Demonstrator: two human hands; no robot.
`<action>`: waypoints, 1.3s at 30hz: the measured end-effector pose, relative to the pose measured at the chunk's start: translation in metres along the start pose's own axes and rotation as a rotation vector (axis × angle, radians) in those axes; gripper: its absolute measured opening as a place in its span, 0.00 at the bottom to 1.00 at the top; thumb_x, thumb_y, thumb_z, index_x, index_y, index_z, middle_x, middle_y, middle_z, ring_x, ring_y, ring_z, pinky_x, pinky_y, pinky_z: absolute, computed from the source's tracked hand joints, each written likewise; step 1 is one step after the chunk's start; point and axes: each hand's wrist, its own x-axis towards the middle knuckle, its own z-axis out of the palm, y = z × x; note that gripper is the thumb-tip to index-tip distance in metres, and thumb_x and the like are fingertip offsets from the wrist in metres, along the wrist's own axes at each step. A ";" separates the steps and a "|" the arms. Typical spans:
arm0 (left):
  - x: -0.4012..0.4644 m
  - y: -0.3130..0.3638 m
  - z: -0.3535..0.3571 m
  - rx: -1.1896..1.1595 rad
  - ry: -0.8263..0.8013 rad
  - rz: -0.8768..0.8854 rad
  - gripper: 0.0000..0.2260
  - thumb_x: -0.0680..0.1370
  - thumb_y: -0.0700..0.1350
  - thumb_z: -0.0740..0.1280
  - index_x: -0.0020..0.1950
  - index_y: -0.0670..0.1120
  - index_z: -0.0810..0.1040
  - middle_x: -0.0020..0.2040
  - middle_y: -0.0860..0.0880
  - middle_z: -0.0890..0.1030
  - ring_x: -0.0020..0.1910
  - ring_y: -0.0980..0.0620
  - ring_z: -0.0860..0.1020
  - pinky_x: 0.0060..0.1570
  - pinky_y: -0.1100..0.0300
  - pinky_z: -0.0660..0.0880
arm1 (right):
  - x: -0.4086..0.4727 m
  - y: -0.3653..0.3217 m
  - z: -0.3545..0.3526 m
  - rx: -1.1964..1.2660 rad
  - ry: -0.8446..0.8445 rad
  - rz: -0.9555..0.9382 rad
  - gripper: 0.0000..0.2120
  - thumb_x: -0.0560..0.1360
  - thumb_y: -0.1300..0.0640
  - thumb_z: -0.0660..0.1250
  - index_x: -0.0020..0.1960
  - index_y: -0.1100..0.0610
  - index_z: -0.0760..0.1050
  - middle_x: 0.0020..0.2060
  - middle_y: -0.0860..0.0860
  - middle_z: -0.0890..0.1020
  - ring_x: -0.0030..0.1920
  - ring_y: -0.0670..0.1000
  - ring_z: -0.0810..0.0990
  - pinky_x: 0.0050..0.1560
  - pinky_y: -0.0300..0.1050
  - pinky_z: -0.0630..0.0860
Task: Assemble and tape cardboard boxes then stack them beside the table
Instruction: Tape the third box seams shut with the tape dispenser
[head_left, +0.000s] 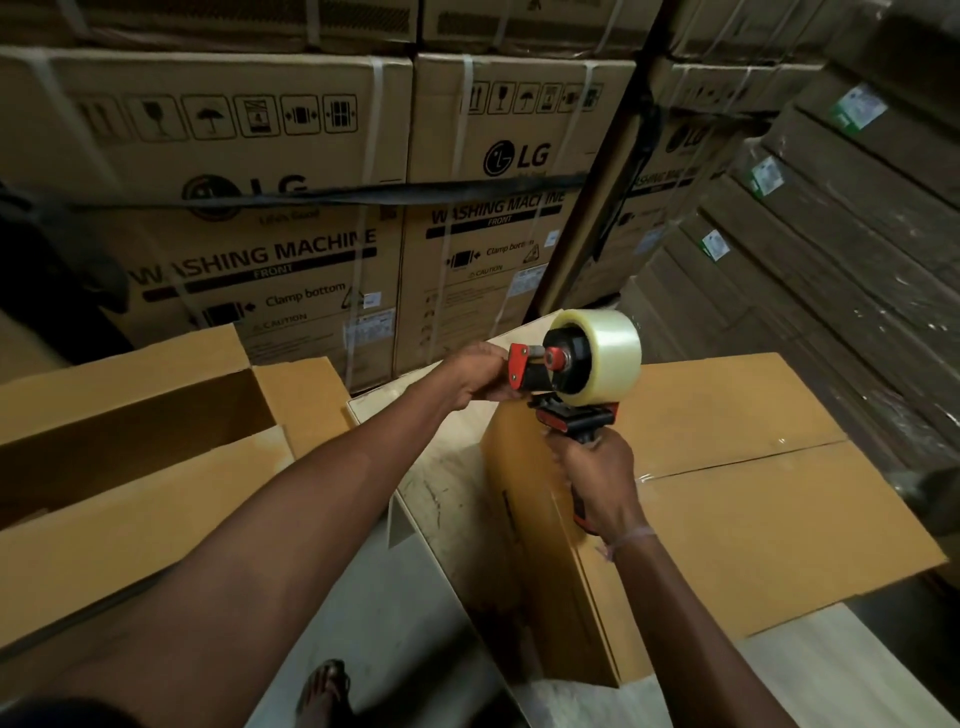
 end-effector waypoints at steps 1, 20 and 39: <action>0.001 -0.001 0.001 0.062 0.015 0.039 0.11 0.79 0.32 0.64 0.46 0.42 0.85 0.36 0.44 0.84 0.30 0.51 0.82 0.30 0.61 0.81 | 0.000 0.000 0.000 -0.002 0.005 0.006 0.06 0.73 0.54 0.77 0.45 0.57 0.83 0.38 0.53 0.86 0.42 0.54 0.83 0.43 0.49 0.76; 0.034 -0.043 0.009 0.227 0.370 0.224 0.13 0.77 0.47 0.75 0.32 0.47 0.82 0.32 0.52 0.84 0.35 0.51 0.82 0.46 0.52 0.82 | -0.047 0.035 -0.024 -0.165 -0.011 0.028 0.06 0.73 0.54 0.77 0.42 0.55 0.83 0.35 0.51 0.86 0.41 0.54 0.85 0.45 0.53 0.81; 0.044 -0.035 0.007 -0.136 0.232 -0.355 0.03 0.77 0.36 0.68 0.43 0.41 0.80 0.32 0.43 0.80 0.25 0.51 0.77 0.26 0.63 0.74 | -0.041 0.044 -0.013 -0.242 0.021 0.033 0.18 0.66 0.35 0.74 0.44 0.50 0.85 0.40 0.45 0.87 0.45 0.50 0.85 0.49 0.52 0.82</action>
